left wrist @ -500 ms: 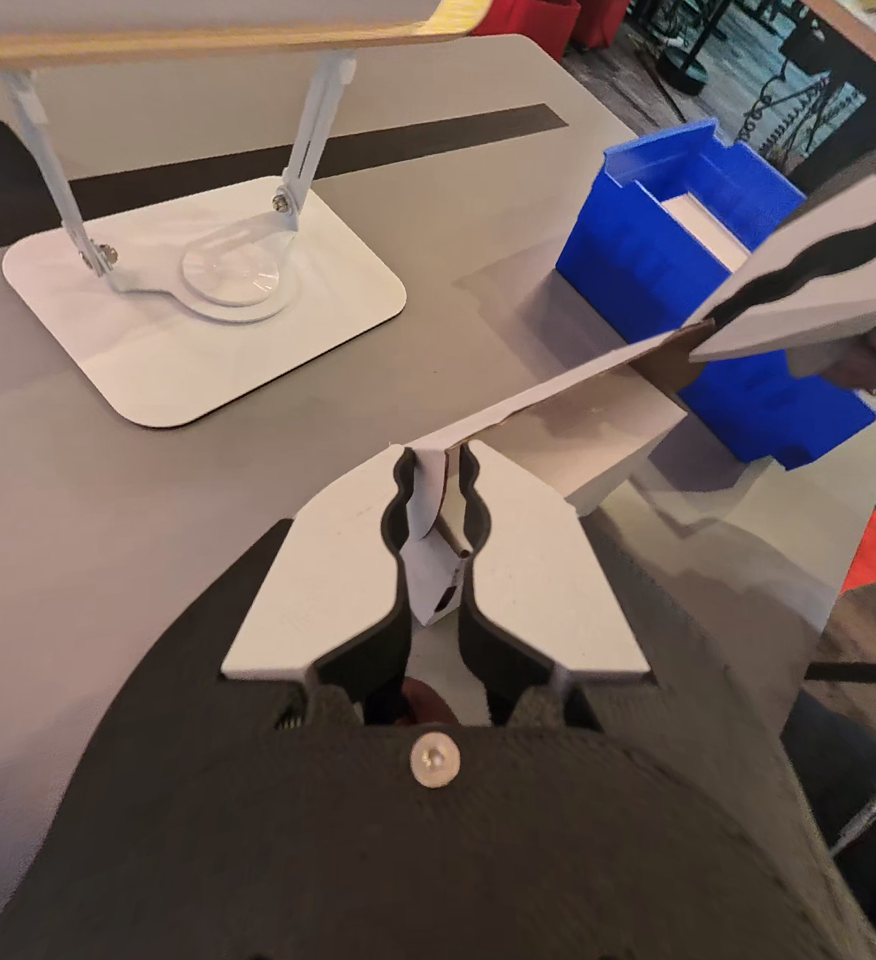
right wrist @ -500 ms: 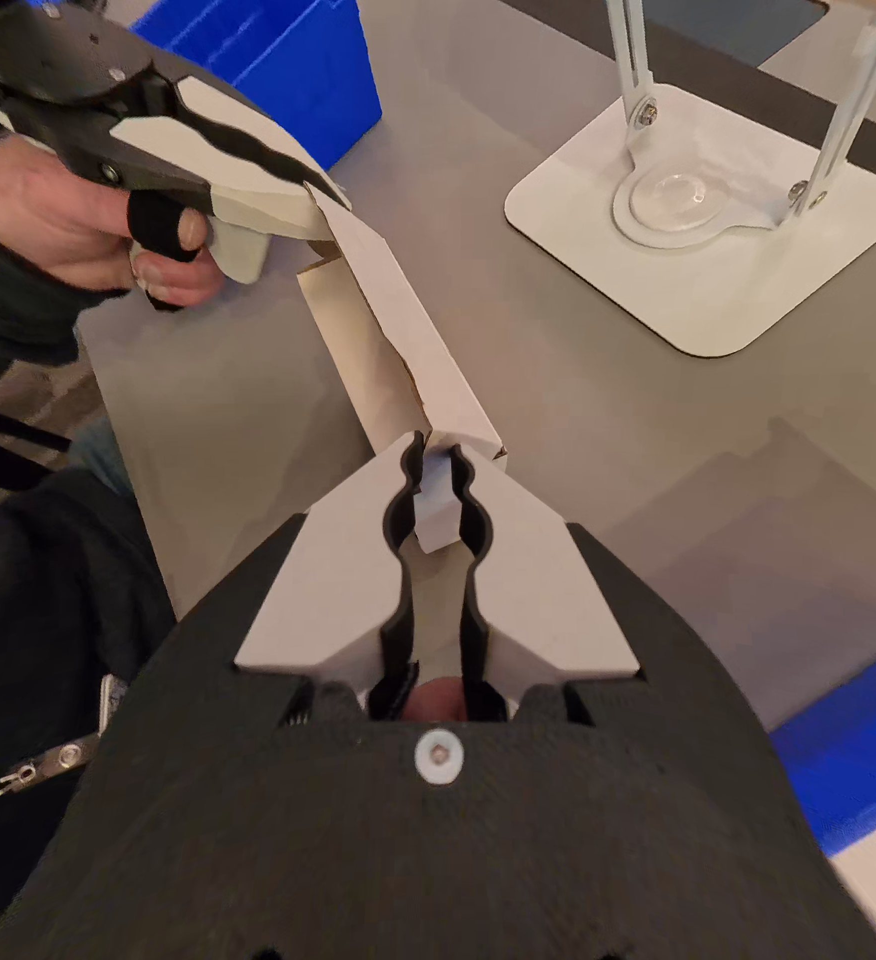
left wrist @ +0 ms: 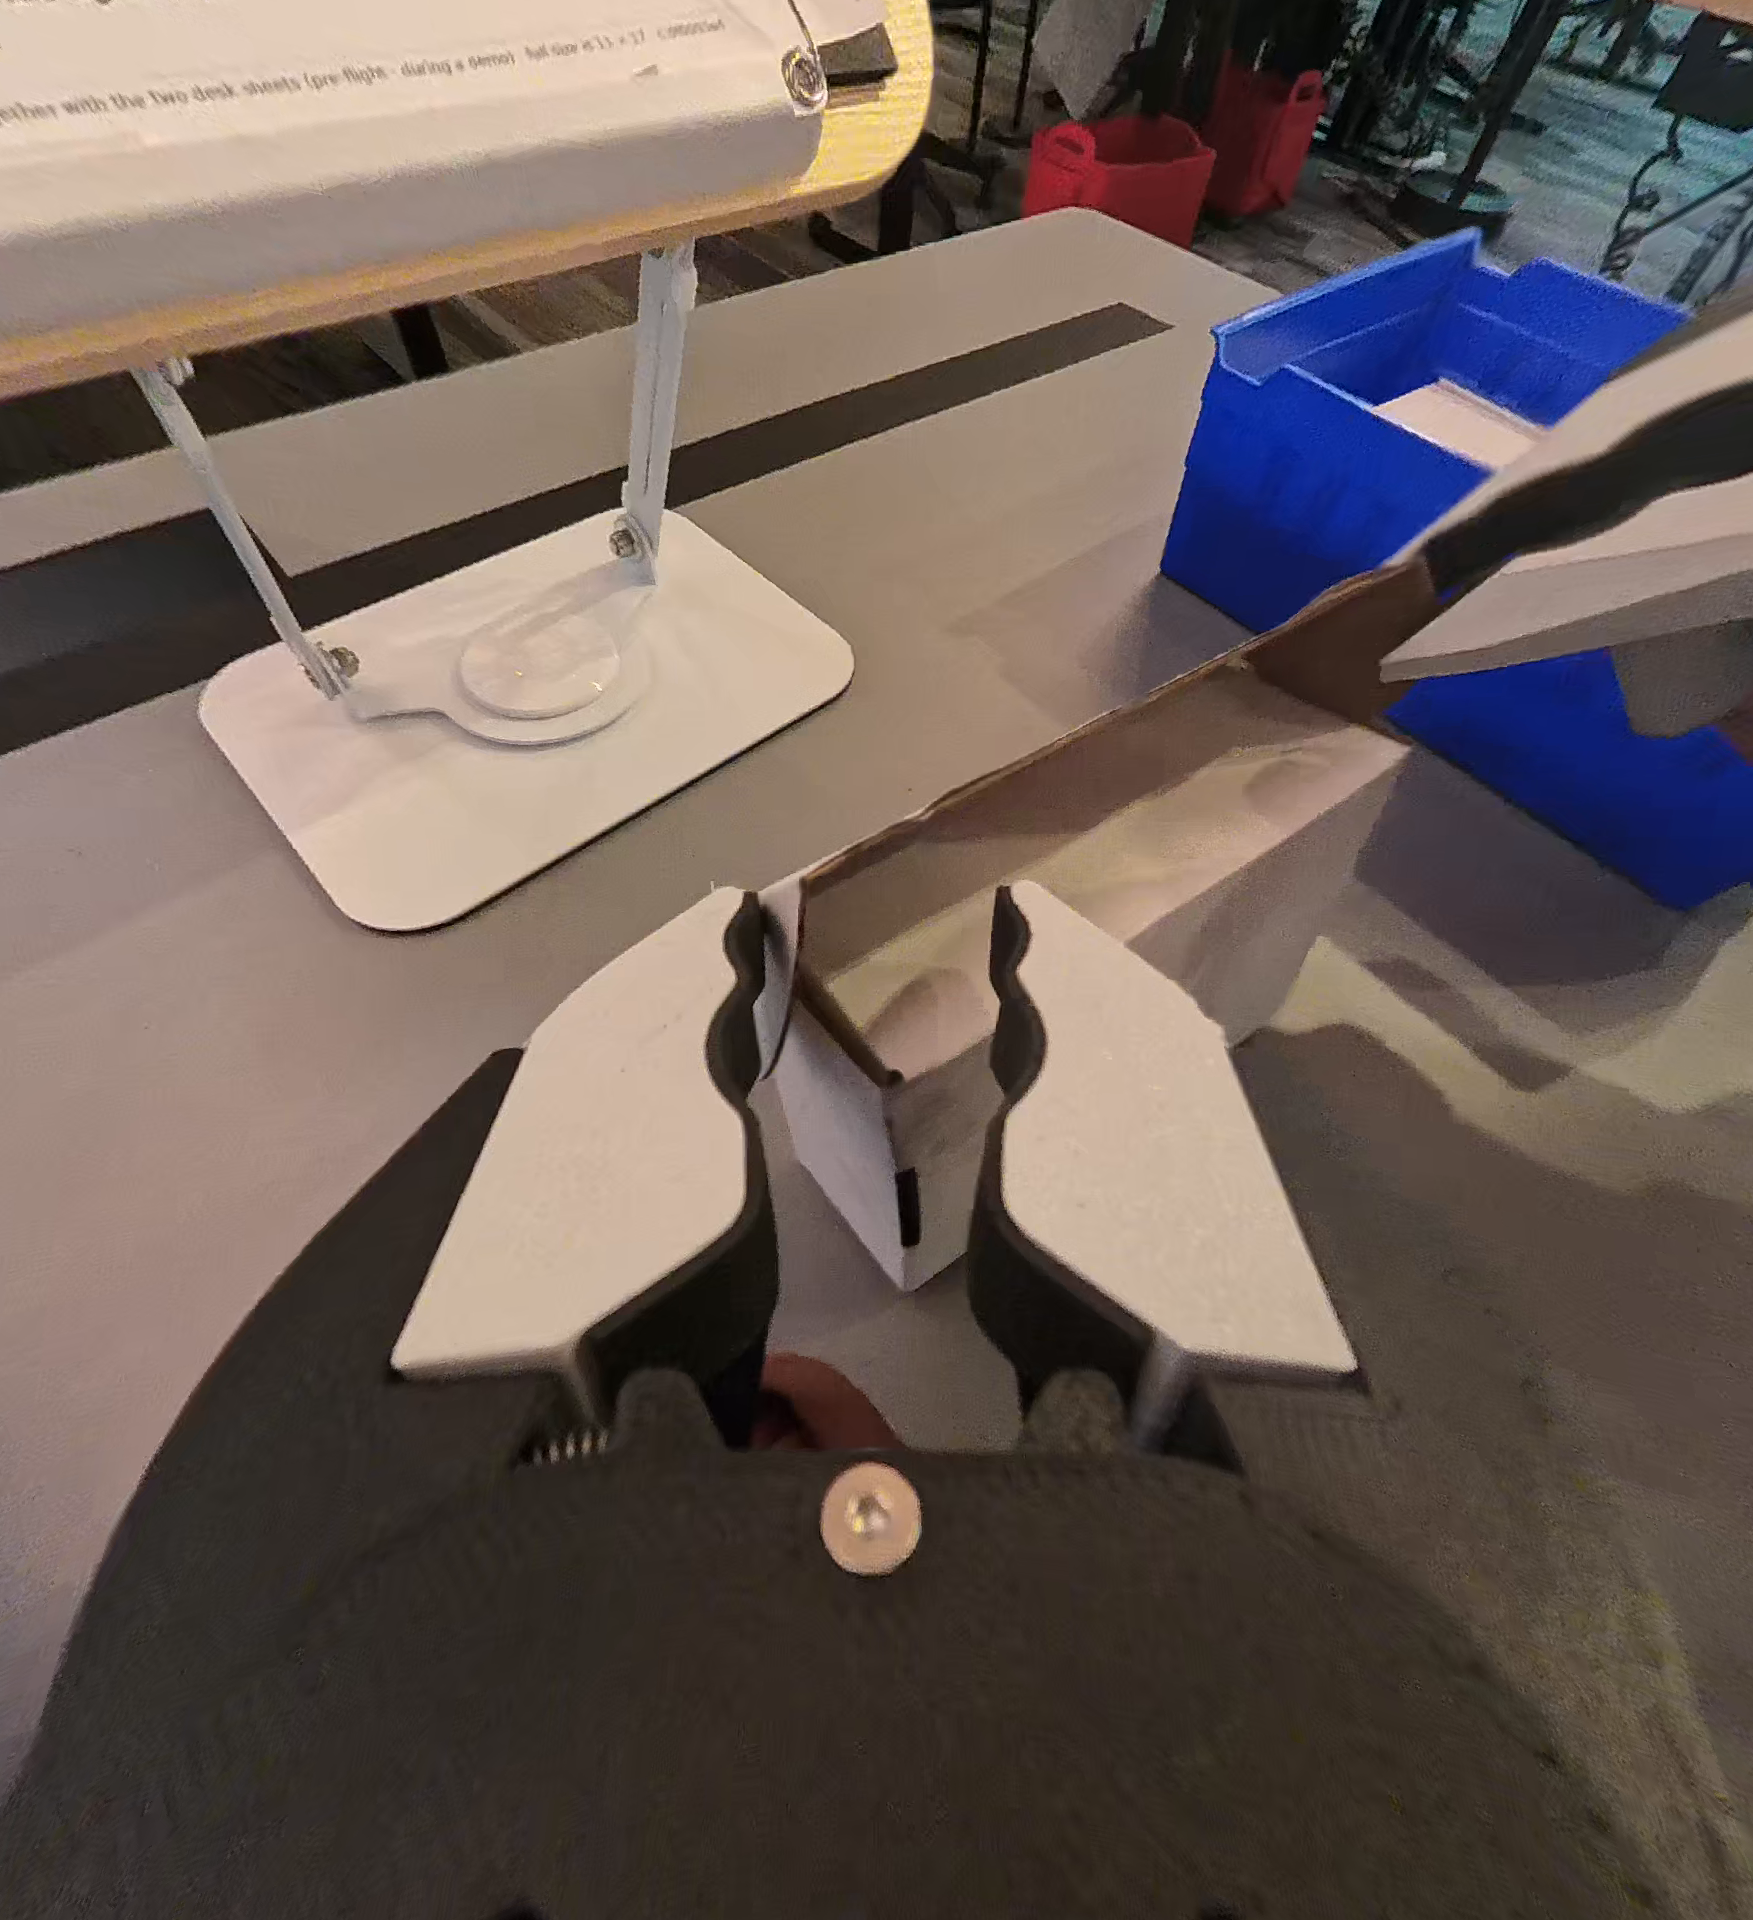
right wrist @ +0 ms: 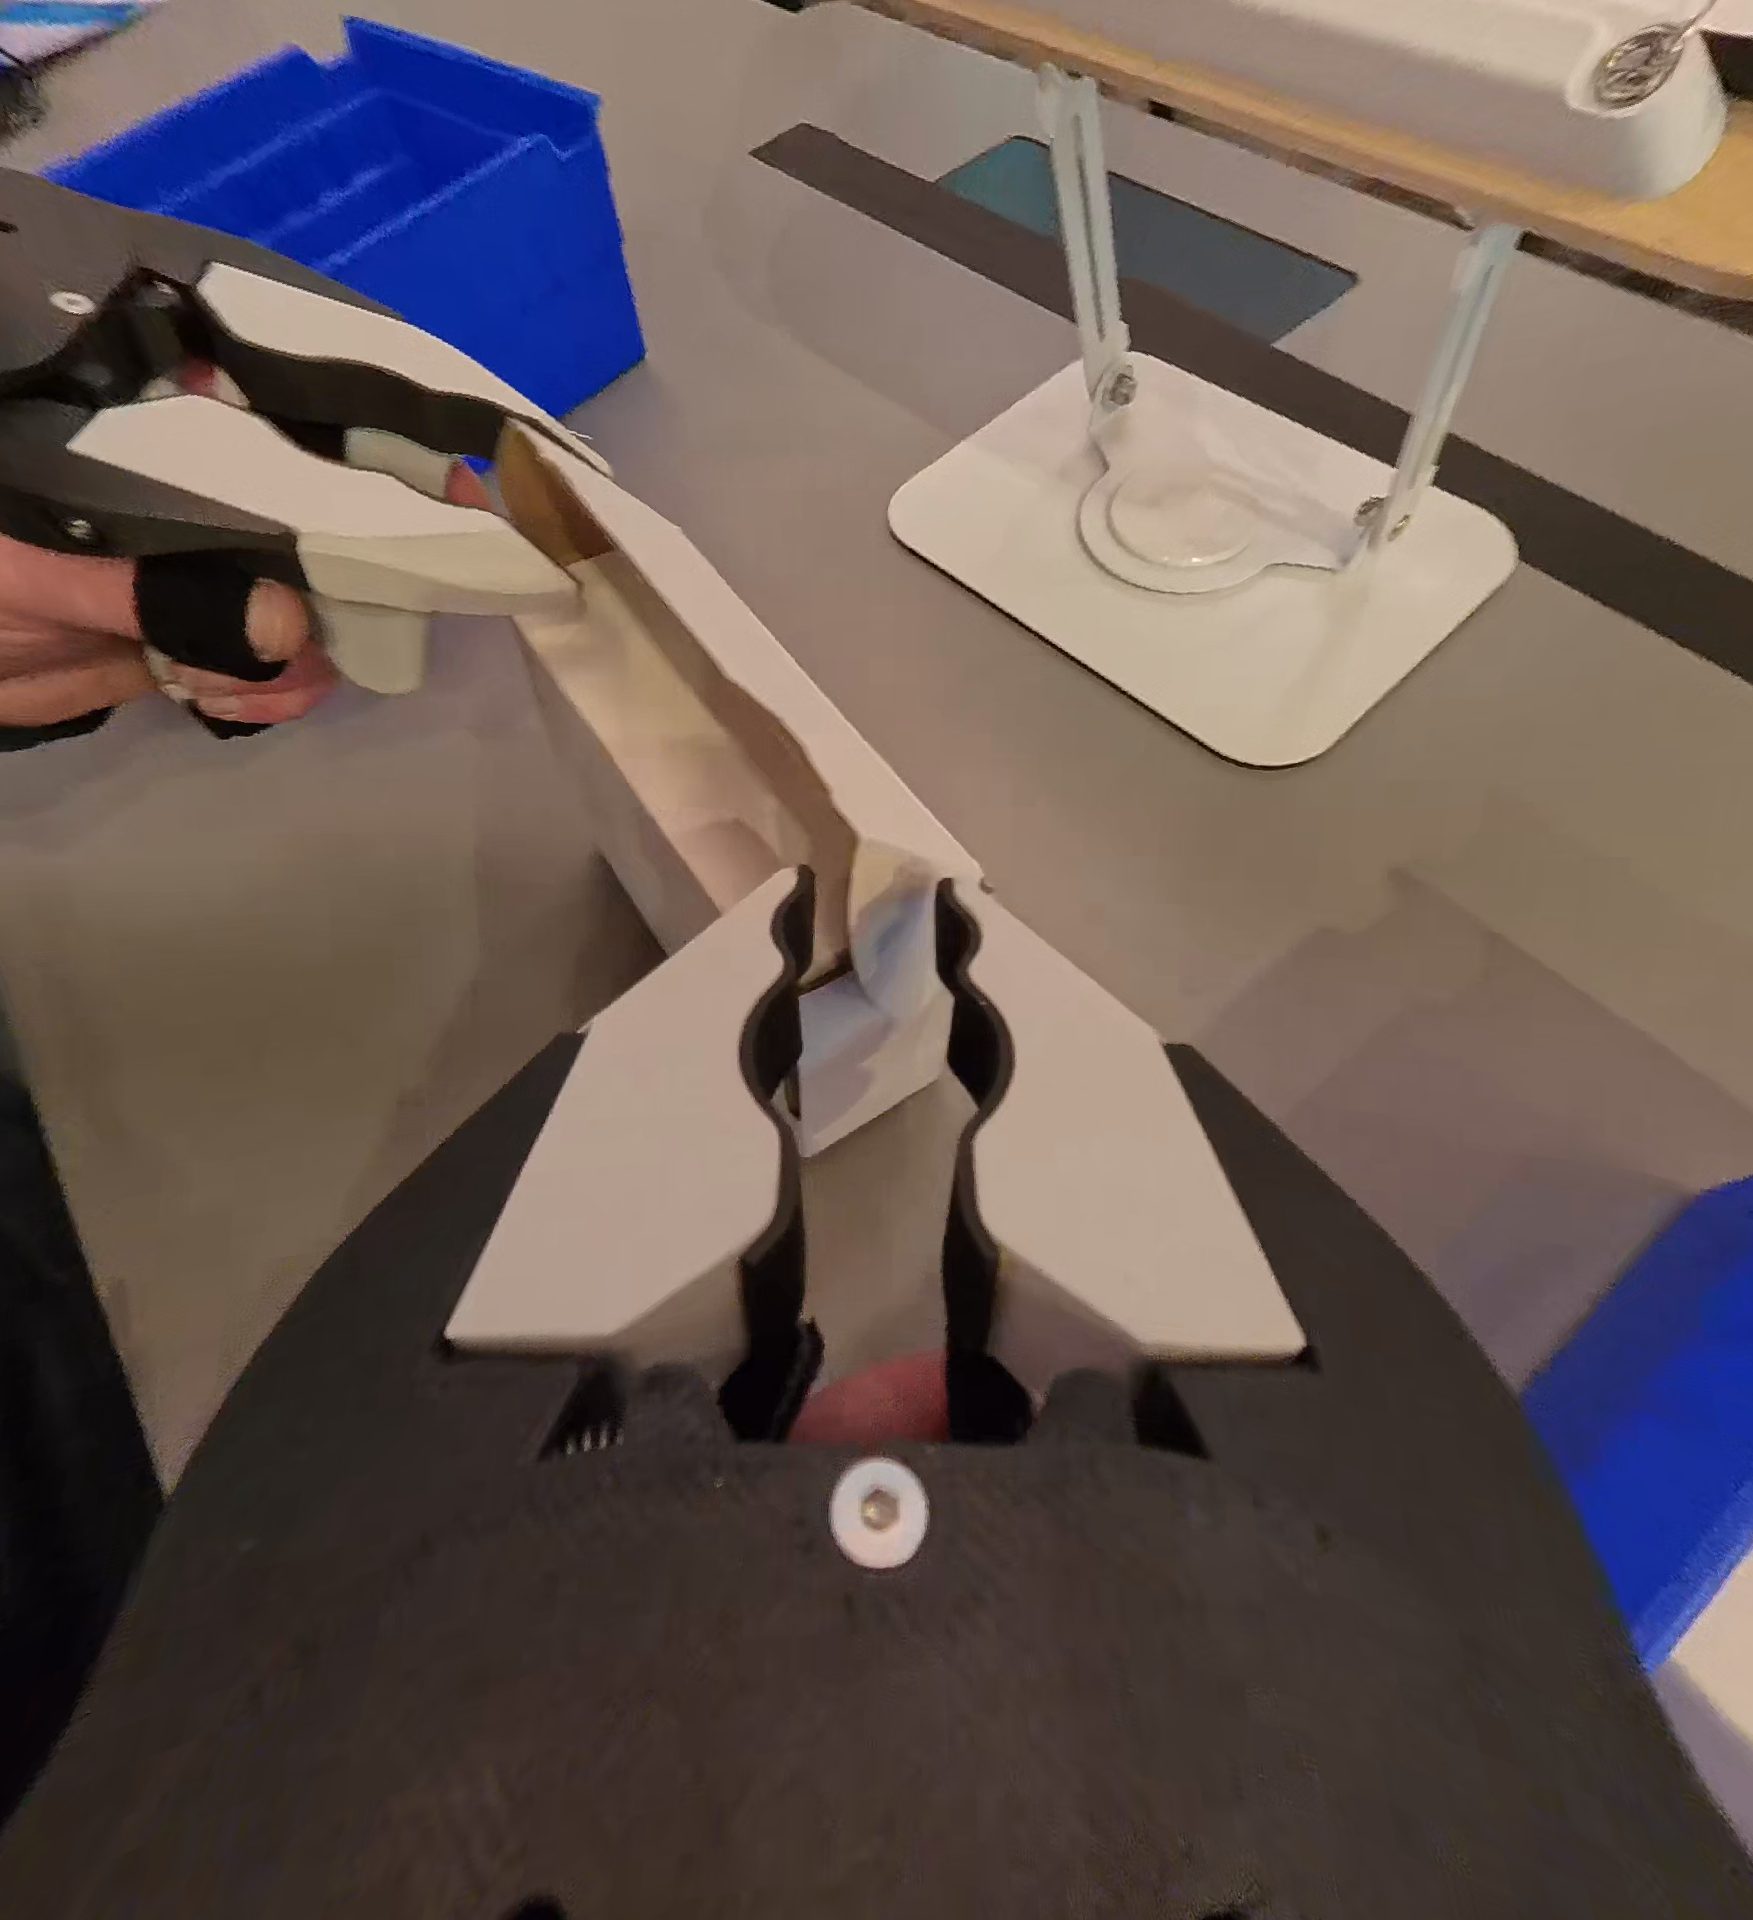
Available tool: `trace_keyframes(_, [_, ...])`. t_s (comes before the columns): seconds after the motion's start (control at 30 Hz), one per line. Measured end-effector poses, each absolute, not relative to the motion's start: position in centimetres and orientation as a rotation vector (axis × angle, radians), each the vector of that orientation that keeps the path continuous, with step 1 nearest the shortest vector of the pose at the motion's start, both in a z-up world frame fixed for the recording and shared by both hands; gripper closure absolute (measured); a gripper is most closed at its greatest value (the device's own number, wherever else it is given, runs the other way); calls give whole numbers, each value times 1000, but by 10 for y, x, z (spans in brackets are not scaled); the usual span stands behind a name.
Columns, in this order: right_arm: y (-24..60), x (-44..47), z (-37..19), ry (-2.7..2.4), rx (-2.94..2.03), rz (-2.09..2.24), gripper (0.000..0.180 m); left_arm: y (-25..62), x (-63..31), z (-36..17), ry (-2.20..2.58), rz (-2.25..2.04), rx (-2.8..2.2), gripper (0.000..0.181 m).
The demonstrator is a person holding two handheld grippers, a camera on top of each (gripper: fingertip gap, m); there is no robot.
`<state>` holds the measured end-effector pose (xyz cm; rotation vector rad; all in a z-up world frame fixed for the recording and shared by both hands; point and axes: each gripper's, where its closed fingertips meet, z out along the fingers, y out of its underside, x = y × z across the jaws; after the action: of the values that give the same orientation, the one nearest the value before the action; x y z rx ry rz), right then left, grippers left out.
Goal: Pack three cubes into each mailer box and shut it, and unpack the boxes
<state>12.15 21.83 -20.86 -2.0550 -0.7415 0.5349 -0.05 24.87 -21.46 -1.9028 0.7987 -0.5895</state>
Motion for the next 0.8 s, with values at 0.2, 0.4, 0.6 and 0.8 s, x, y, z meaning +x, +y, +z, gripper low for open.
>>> trace_keyframes(0.2, [211, 120, -226, -749, -2080, 358, 155, 242, -5, -229, 751, -489, -1898, 130])
trace_keyframes(0.4, [208, 115, -227, -736, -2077, 325, 162, 238, -8, -230, 699, -458, -1940, 132])
trace_keyframes(0.6, [213, 115, -225, -715, -2066, 258, 169, 235, -5, -228, 732, -371, -1910, 137])
trace_keyframes(0.8, [218, 113, -220, -603, -2159, 483, 169, 240, -5, -226, 792, -277, -1892, 136])
